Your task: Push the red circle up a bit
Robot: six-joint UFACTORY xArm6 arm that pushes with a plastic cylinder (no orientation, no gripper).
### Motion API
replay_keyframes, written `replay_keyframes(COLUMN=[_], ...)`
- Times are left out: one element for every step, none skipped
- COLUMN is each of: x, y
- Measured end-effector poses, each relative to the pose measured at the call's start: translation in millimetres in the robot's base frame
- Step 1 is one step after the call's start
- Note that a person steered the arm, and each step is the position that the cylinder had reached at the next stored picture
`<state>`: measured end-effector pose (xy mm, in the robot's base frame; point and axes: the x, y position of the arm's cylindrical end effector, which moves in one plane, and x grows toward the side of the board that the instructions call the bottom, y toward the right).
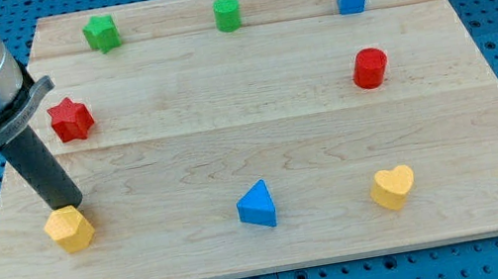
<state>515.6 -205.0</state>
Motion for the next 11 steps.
replay_keyframes(x=[-17.8, -22.6, -25.9, -38.7, -44.9, -77.5, -87.3, -71.9, -73.7, -122.2, -152.4], y=[2.6, 2.9, 22.1, 64.3, 88.4, 140.8, 222.5, 285.8, 353.0, 377.4, 380.8])
